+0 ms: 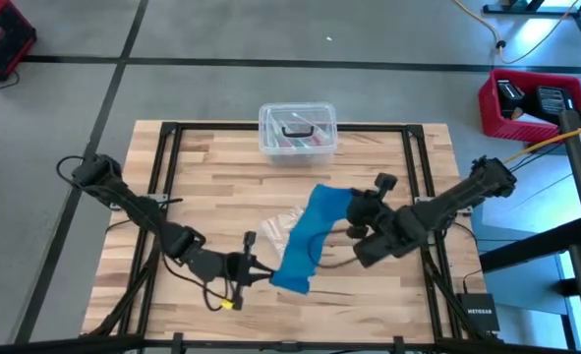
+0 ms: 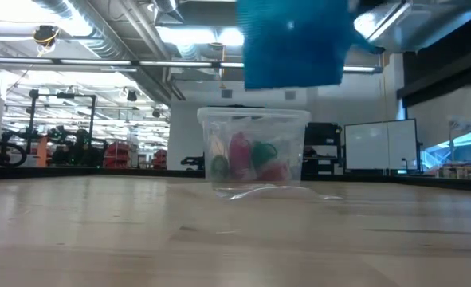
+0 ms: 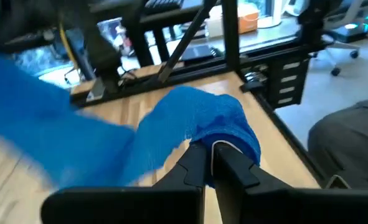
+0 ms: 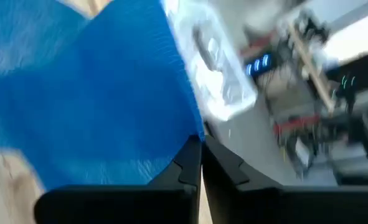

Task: Roll bandage
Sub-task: Roll the blue bandage

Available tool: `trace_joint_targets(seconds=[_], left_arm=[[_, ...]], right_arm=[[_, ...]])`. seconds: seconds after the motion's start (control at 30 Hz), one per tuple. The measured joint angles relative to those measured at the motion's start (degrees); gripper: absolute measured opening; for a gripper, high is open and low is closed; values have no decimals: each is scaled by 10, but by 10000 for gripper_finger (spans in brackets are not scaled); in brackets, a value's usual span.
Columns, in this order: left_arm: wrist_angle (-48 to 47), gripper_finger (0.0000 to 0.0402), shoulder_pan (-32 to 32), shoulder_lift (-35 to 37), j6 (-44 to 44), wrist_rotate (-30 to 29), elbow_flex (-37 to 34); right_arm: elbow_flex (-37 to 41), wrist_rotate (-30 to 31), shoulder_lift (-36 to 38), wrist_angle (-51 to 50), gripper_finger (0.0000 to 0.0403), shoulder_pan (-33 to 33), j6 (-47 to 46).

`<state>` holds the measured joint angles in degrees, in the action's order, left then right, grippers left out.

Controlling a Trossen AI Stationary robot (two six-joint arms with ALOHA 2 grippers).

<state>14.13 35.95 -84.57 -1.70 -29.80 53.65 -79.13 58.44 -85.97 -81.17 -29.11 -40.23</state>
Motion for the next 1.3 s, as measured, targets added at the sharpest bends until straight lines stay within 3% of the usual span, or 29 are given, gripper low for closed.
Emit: trace_joint_targets(seconds=[0.13,0.27,0.43,0.53,0.6,0.7,0.8,0.97,1.17,1.3], left_arm=[[3,6,13,20,-3,0,0],[3,9,19,36,0,0,0],[4,10,19,40,5,0,0],[8,10,14,40,13,0,0],[20,10,11,40,17,0,0],[37,10,11,40,12,-1,0],[50,10,12,46,-2,-11,0],[50,10,12,74,-13,-85,0],[79,10,1,86,-13,-90,0],[78,10,-6,86,-9,-90,0]], right_arm=[[61,-110,0,50,47,48,0],[103,-232,0,80,120,69,33],[91,-405,0,46,216,70,57],[68,-469,3,51,258,65,58],[63,-464,11,76,277,49,65],[65,-399,31,176,295,13,115],[90,-340,47,337,302,-26,184],[170,-275,47,638,303,-71,304],[296,-233,44,960,303,-63,375],[333,-204,44,1034,303,-49,381]])
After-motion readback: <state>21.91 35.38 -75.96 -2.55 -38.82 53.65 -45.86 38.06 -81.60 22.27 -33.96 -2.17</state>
